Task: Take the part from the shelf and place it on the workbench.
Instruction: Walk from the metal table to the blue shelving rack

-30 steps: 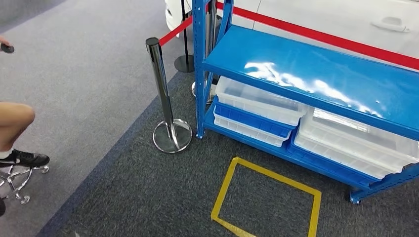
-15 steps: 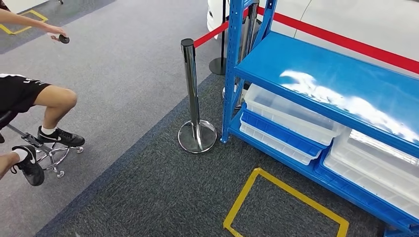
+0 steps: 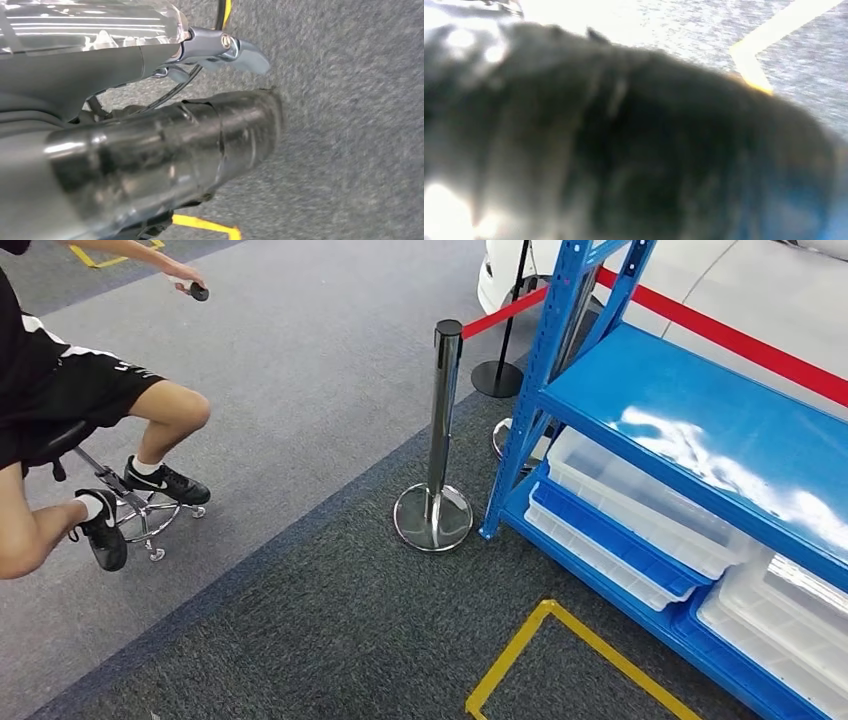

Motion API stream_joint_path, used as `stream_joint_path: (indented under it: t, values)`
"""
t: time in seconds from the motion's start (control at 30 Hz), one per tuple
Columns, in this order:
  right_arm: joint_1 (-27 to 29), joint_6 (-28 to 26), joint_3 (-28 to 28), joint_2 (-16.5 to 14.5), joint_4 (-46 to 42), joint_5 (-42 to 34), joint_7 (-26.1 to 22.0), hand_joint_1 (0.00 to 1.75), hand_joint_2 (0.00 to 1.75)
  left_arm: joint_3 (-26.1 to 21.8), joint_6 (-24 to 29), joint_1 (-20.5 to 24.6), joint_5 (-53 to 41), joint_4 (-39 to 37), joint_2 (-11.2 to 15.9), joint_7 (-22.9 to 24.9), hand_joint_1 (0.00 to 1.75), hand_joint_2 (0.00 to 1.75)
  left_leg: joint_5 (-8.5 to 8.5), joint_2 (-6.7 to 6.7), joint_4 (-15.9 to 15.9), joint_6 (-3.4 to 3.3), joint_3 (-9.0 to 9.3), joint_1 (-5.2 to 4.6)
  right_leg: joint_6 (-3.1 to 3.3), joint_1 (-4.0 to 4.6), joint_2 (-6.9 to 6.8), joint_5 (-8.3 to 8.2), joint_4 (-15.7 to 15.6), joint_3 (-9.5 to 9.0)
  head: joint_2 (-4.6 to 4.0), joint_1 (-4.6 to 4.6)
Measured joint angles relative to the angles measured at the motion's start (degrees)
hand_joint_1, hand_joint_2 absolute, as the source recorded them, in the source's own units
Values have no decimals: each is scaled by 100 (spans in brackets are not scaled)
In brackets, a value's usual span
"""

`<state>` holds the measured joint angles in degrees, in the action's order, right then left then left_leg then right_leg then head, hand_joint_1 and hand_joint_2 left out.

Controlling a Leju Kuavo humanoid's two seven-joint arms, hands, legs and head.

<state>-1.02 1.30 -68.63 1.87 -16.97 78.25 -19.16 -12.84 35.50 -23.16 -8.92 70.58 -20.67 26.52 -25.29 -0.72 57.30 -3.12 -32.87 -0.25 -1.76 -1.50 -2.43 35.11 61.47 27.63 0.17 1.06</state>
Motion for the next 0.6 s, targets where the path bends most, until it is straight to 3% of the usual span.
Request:
stream_joint_path:
  t: [0.07, 0.1, 0.13, 0.17, 0.23, 0.3, 0.4, 0.47, 0.53, 0.6]
  values:
    - [14, -1, 0, 5, 0, 0, -1, 0, 0, 1, 0, 24, 0, -1, -4, 1, 0, 0, -7, 58, -26, -38, 30, -8, -11, 1, 185, 321, 744, 420, 0, -5]
    - [23, -1, 0, 7, 1, 0, 1, 0, 0, 1, 0, 28, 1, -1, -6, 1, 0, 0, -18, 95, -22, -46, 36, -11, -22, 3, 210, 397, 1064, 634, 0, -7]
    - [36, 0, 0, 8, 1, 0, 3, 0, 0, 1, 0, 27, 1, -2, -7, 2, 0, 0, -35, 127, -14, -48, 50, -12, -33, 0, 219, 344, 1204, 773, 0, -6]
    - [46, 1, 0, 9, 0, 0, 3, 0, 0, 1, 0, 26, 2, -3, -7, 2, 0, 0, -55, 150, -1, -43, 70, -11, -41, -6, 218, 171, 1122, 804, 0, -6]
    - [47, 1, 0, 20, -1, 0, 3, 0, 0, 1, -1, 25, 3, -3, -7, 2, 0, 0, -121, 164, 49, -12, 106, -8, -47, -20, 160, -337, 454, 595, 0, -8]
    - [23, 1, 0, 28, 0, 0, 3, 0, 0, -1, -2, 23, 3, -5, -7, 2, 0, 0, -194, 160, 130, 51, 114, -32, -5, 1, 77, -578, -64, 427, 0, -7]
    - [18, 3, 0, 25, 1, 0, 4, 0, 0, -1, -1, 22, 2, -7, -7, 2, 0, 0, -240, 117, 163, 129, 114, -58, 102, 15, 118, -587, -147, 442, 0, -3]
    - [26, 2, 0, 26, 0, 0, 5, 0, 0, -1, -1, 22, 2, -7, -5, 2, 0, 0, -368, 93, 311, 187, 70, -44, 167, -3, 162, -604, -177, 430, 0, -2]
    - [27, 1, 0, 26, -2, 0, 4, 0, 0, -1, 0, 25, 2, -7, -4, 2, 0, 0, -690, 90, 848, 251, -161, -14, 217, -11, 201, -614, -196, 417, 0, -1]
    - [31, 1, 0, 25, -1, 0, 4, 0, 0, -1, -1, 27, 2, -7, -3, 2, 0, 0, -1000, 90, 1582, 285, -520, 8, 233, -9, 254, -609, -194, 417, 0, 1]
